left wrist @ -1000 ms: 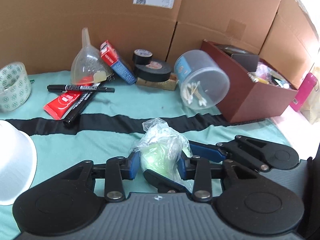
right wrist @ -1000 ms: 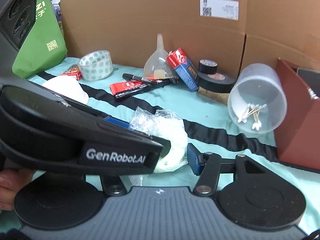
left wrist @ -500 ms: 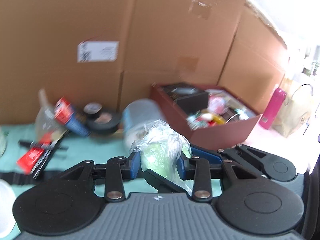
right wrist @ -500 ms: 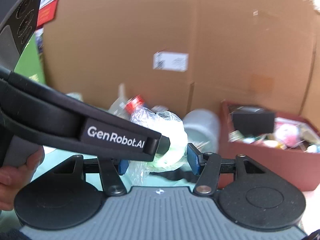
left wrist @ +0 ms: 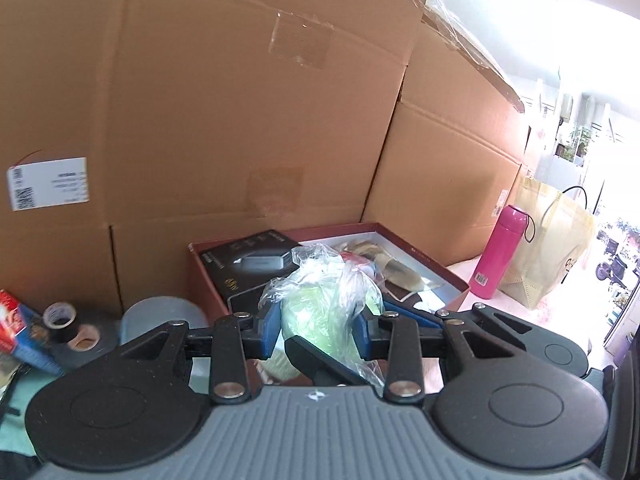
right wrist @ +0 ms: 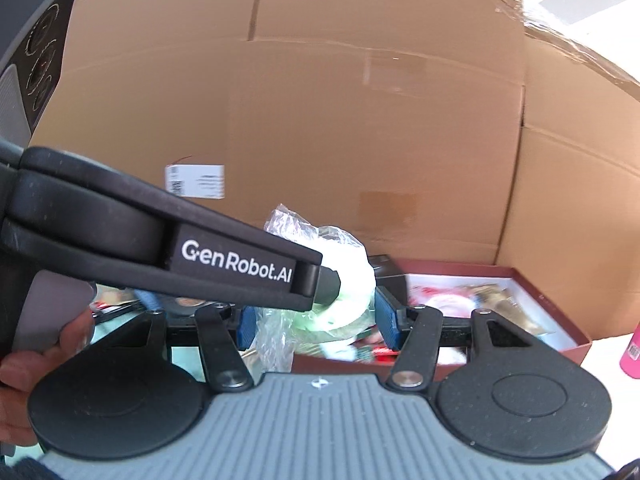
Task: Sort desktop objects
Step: 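Lift the green-filled bag with the left gripper and carry it to the maroon box, then open the left gripper to release the green bag and withdraw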
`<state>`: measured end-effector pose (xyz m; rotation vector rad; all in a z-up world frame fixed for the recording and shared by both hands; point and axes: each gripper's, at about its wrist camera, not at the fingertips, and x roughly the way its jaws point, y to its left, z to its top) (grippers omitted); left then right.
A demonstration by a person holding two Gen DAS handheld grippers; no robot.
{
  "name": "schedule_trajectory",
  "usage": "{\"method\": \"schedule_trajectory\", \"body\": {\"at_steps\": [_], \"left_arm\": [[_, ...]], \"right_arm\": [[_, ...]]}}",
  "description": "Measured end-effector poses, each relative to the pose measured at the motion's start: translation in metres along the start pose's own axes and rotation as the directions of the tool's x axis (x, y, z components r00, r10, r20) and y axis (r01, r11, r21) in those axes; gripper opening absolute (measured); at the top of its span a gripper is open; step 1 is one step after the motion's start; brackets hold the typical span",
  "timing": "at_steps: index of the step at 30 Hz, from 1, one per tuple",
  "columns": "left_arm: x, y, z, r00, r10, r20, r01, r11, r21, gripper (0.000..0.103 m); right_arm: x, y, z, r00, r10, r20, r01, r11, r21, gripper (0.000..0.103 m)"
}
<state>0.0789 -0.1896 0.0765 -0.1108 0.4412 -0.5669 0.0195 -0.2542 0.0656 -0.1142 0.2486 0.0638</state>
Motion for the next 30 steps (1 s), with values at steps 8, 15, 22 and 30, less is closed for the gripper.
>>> {"method": "schedule_trajectory", "body": {"at_steps": [8, 15, 22, 30], "left_arm": [[0.036, 0.008, 0.002, 0.999, -0.002, -0.046, 0.000, 0.999, -0.039, 0.038], [0.028, 0.023, -0.011, 1.000, 0.010, -0.030, -0.013, 0.993, -0.115, 0.077], [0.018, 0.019, -0.015, 1.000, 0.007, -0.028, -0.010, 0.995, -0.097, 0.096], [0.007, 0.020, -0.020, 0.998, 0.055, -0.034, -0.058, 0.995, -0.086, 0.101]], "right_arm": [[0.038, -0.022, -0.006, 1.000, -0.022, -0.014, 0.022, 1.000, 0.017, 0.057], [0.048, -0.018, -0.021, 0.998, -0.052, -0.028, 0.052, 0.999, -0.017, 0.083], [0.049, -0.017, -0.024, 0.997, -0.062, -0.052, 0.060, 0.998, -0.024, 0.089], [0.041, -0.015, -0.025, 0.994, -0.093, -0.053, 0.093, 0.996, -0.007, 0.099]]}}
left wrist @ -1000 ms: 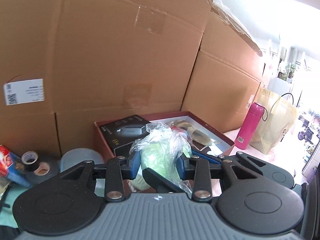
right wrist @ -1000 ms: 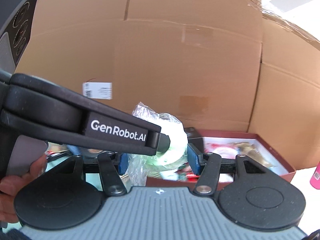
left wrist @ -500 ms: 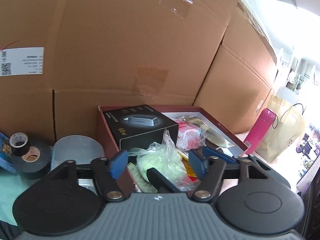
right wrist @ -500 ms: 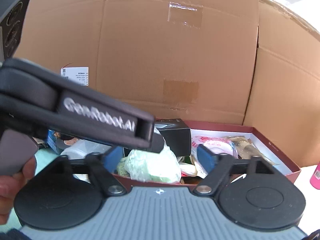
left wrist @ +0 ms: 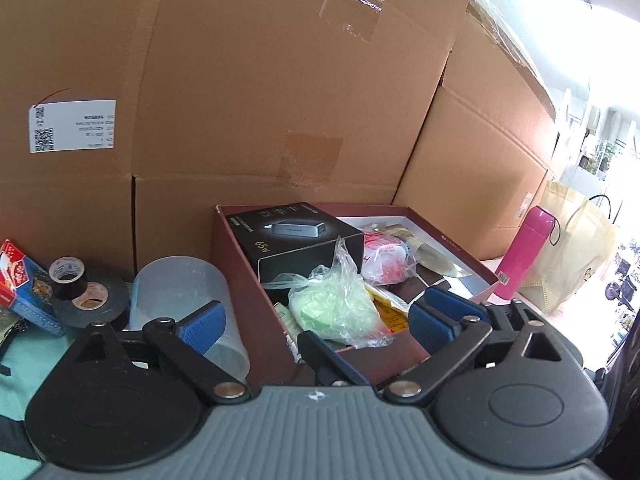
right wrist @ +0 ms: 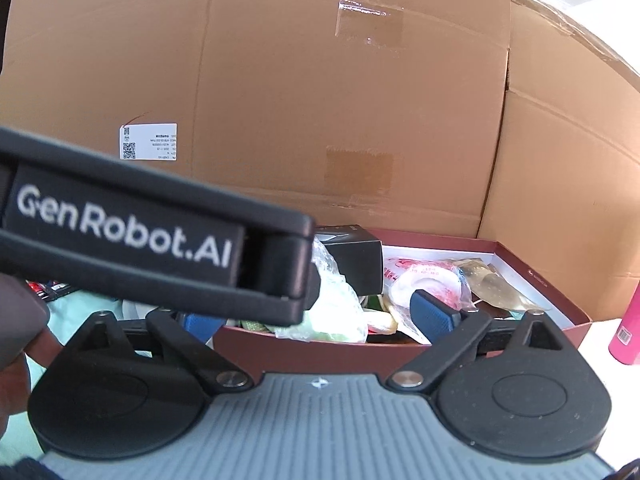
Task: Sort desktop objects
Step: 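Open the left gripper to release the green bag and withdraw, then reach the left gripper to the black marker and close on it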
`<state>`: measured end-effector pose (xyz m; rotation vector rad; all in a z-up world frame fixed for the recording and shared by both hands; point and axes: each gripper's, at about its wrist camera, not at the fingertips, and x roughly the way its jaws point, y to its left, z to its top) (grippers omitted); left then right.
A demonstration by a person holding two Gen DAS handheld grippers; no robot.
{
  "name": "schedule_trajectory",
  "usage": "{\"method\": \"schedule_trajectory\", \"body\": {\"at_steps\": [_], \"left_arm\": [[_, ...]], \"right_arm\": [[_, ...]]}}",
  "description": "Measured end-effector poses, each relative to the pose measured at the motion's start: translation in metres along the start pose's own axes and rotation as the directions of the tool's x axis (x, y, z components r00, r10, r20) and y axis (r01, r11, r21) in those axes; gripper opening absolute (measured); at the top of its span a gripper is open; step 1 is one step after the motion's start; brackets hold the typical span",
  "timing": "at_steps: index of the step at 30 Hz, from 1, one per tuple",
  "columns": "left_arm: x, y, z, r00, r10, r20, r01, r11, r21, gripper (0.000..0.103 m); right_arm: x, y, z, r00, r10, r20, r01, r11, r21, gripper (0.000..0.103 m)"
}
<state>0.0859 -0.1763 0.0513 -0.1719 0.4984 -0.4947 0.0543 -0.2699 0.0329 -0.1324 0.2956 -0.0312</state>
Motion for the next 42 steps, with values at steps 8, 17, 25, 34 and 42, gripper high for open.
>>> {"method": "schedule_trajectory", "body": {"at_steps": [8, 17, 25, 34, 42], "left_arm": [[-0.012, 0.006, -0.007, 1.000, 0.012, -0.004, -0.012, 1.000, -0.019, 0.101], [-0.026, 0.012, -0.016, 0.999, 0.011, -0.048, -0.013, 0.998, -0.058, 0.101], [-0.050, 0.028, -0.034, 0.998, 0.029, -0.052, -0.035, 0.993, -0.113, 0.101], [-0.090, 0.074, -0.059, 0.984, 0.173, -0.044, -0.178, 0.968, -0.175, 0.101], [-0.112, 0.137, -0.060, 0.949, 0.313, -0.038, -0.313, 0.917, -0.249, 0.101]], "right_arm": [[-0.011, 0.005, -0.002, 1.000, 0.006, 0.006, -0.006, 1.000, 0.010, 0.101], [-0.031, 0.022, 0.001, 1.000, 0.030, 0.001, -0.030, 0.999, 0.016, 0.101], [-0.049, 0.047, 0.003, 0.997, 0.076, -0.009, -0.076, 0.997, -0.018, 0.101], [-0.048, 0.101, -0.006, 0.971, 0.232, -0.051, -0.235, 0.969, -0.076, 0.101], [-0.029, 0.156, -0.013, 0.928, 0.357, -0.106, -0.369, 0.920, -0.131, 0.101]]}}
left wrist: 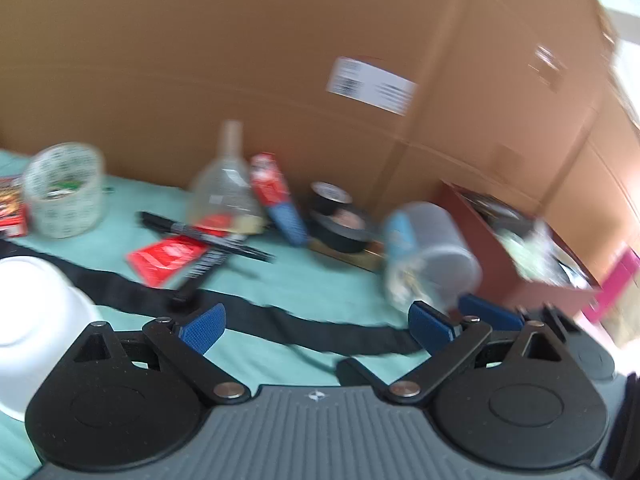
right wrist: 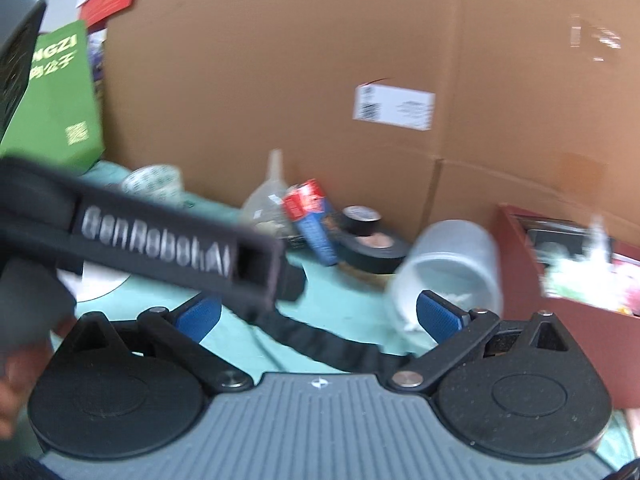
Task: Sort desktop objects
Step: 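Reach the left gripper to the black marker and close on it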
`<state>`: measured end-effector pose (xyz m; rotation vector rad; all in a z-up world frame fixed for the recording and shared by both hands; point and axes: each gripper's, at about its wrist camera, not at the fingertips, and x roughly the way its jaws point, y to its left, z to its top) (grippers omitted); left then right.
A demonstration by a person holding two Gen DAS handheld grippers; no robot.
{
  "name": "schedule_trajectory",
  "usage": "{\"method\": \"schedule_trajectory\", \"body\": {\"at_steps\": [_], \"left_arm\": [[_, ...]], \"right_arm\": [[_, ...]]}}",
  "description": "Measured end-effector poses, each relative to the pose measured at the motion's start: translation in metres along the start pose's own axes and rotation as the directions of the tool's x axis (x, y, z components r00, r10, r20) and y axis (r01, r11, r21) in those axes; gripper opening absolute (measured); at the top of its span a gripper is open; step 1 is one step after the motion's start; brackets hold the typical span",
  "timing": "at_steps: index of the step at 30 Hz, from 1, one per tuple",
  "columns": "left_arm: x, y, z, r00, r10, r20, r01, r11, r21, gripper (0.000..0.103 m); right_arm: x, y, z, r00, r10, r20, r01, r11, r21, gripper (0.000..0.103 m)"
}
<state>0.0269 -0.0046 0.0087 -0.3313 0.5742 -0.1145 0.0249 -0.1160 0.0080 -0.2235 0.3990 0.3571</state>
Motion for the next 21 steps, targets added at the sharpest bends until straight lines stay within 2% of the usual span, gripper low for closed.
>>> {"method": "schedule_trajectory", "body": {"at_steps": [4, 8, 11, 14, 16, 20, 21], "left_arm": [[0.006, 0.026, 0.010, 0.999, 0.048, -0.009, -0.049, 0.997, -0.056, 0.100], [0.016, 0.039, 0.016, 0.998, 0.046, -0.039, -0.048, 0.998, -0.034, 0.098], [0.027, 0.046, 0.020, 0.997, 0.051, -0.060, -0.053, 0.998, -0.024, 0.089], [0.036, 0.048, 0.024, 0.995, 0.062, -0.077, -0.062, 0.998, 0.000, 0.085], [0.043, 0.051, 0.026, 0.993, 0.057, -0.100, -0.059, 0.998, -0.014, 0.082], [0.059, 0.058, 0.027, 0.984, 0.046, -0.170, -0.058, 0.996, -0.064, 0.066], [0.060, 0.057, 0.027, 0.986, 0.055, -0.156, -0.064, 0.996, -0.055, 0.063]], "right_arm": [[0.019, 0.012, 0.005, 0.999, 0.034, -0.024, -0.034, 0.999, 0.006, 0.101], [0.038, 0.024, 0.010, 0.996, 0.079, -0.040, -0.078, 0.997, 0.025, 0.101], [0.052, 0.034, 0.011, 0.993, 0.107, -0.057, -0.106, 0.994, 0.024, 0.100], [0.062, 0.041, 0.010, 0.990, 0.124, -0.072, -0.123, 0.992, 0.018, 0.093], [0.066, 0.040, 0.009, 0.989, 0.122, -0.087, -0.119, 0.992, 0.030, 0.092], [0.069, 0.032, 0.006, 0.987, 0.113, -0.111, -0.108, 0.993, 0.051, 0.092], [0.068, 0.029, 0.005, 0.988, 0.109, -0.111, -0.104, 0.993, 0.054, 0.092]]}}
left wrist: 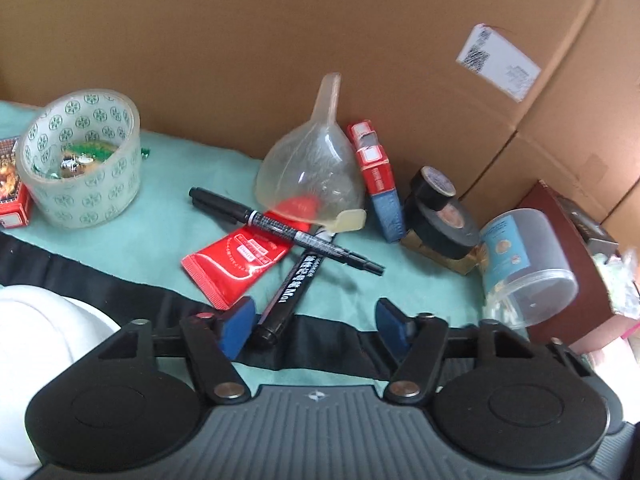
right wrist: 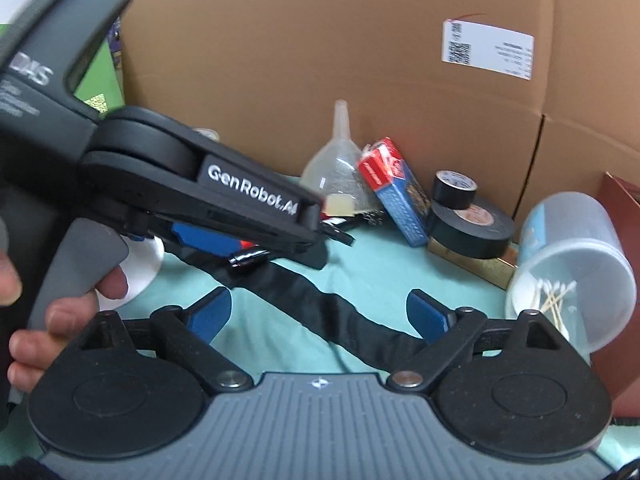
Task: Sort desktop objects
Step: 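Reach the left gripper to the black marker and close on it, then lift the black marker with the left gripper toward the maroon box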
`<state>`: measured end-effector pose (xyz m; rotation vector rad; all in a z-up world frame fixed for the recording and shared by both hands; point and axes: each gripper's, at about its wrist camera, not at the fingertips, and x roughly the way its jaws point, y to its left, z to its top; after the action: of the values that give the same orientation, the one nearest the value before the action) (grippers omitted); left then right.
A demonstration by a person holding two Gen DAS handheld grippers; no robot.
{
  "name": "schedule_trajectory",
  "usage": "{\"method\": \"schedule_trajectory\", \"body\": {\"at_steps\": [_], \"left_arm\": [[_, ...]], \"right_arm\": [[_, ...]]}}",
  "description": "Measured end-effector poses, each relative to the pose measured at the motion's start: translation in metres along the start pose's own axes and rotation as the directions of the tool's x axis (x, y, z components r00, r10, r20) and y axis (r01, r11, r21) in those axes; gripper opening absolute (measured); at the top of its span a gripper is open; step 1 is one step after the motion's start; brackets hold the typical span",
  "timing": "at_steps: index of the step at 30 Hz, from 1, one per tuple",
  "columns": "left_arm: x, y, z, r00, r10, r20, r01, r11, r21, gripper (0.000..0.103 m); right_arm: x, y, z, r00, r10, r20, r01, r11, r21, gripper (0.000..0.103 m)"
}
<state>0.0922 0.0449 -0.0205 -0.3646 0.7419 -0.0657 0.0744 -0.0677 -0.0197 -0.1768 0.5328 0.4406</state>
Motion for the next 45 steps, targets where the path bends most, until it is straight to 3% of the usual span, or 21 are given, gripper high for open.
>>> {"method": "schedule_trajectory", "body": {"at_steps": [2, 4, 5, 11, 17, 20, 24, 29, 32, 36, 39, 45], "left_arm": [[0.002, -0.004, 0.001, 1.000, 0.026, -0.004, -0.025, 0.999, 0.025, 0.055], [0.002, -0.008, -0.001, 0.999, 0.046, -0.013, -0.045, 0.998, 0.052, 0.039], [0.002, -0.011, -0.002, 0.999, 0.037, -0.029, -0.035, 0.997, 0.062, 0.022], [-0.008, -0.032, -0.017, 0.999, 0.011, -0.045, -0.006, 0.992, 0.128, 0.016], [-0.009, -0.060, -0.037, 0.987, -0.080, -0.137, 0.100, 0.984, 0.147, 0.015], [-0.015, -0.062, -0.043, 0.988, -0.087, -0.127, 0.104, 0.985, 0.135, 0.017], [-0.031, -0.055, -0.039, 0.994, -0.071, -0.080, 0.079, 0.992, 0.096, 0.060], [-0.035, -0.050, -0.022, 0.995, -0.084, -0.059, 0.088, 0.993, 0.076, 0.060], [-0.031, -0.050, -0.021, 0.995, -0.074, -0.068, 0.079, 0.994, 0.077, 0.059], [-0.024, -0.053, -0.025, 0.993, -0.073, -0.091, 0.080, 0.994, 0.080, 0.058], [-0.020, -0.058, -0.030, 0.991, -0.080, -0.112, 0.090, 0.992, 0.085, 0.053], [-0.016, -0.069, -0.041, 0.986, -0.093, -0.138, 0.106, 0.990, 0.097, 0.051]], "right_arm": [[-0.002, -0.005, -0.001, 1.000, -0.009, -0.003, 0.009, 1.000, 0.011, 0.092], [-0.005, -0.010, -0.003, 1.000, -0.018, -0.003, 0.018, 0.999, 0.028, 0.092], [-0.007, -0.012, -0.004, 1.000, -0.024, -0.004, 0.024, 0.999, 0.036, 0.092], [-0.025, -0.024, -0.018, 0.998, -0.053, -0.027, 0.054, 0.997, 0.049, 0.092], [-0.046, -0.035, -0.032, 0.998, -0.061, -0.031, 0.063, 0.995, 0.075, 0.092], [-0.050, -0.035, -0.035, 0.998, -0.064, -0.028, 0.066, 0.996, 0.068, 0.092], [-0.047, -0.032, -0.034, 0.998, -0.054, -0.029, 0.056, 0.996, 0.063, 0.092], [-0.033, -0.017, -0.024, 0.998, -0.054, -0.016, 0.054, 0.998, 0.036, 0.091], [-0.018, -0.013, -0.016, 0.998, -0.059, -0.025, 0.060, 0.998, 0.030, 0.074], [-0.007, -0.013, -0.017, 0.996, -0.048, -0.079, 0.052, 0.997, 0.050, 0.035], [-0.015, -0.017, -0.019, 0.994, -0.047, -0.095, 0.053, 0.996, 0.066, 0.023], [-0.045, -0.024, -0.034, 0.992, -0.004, -0.125, 0.016, 0.995, 0.096, 0.013]]}}
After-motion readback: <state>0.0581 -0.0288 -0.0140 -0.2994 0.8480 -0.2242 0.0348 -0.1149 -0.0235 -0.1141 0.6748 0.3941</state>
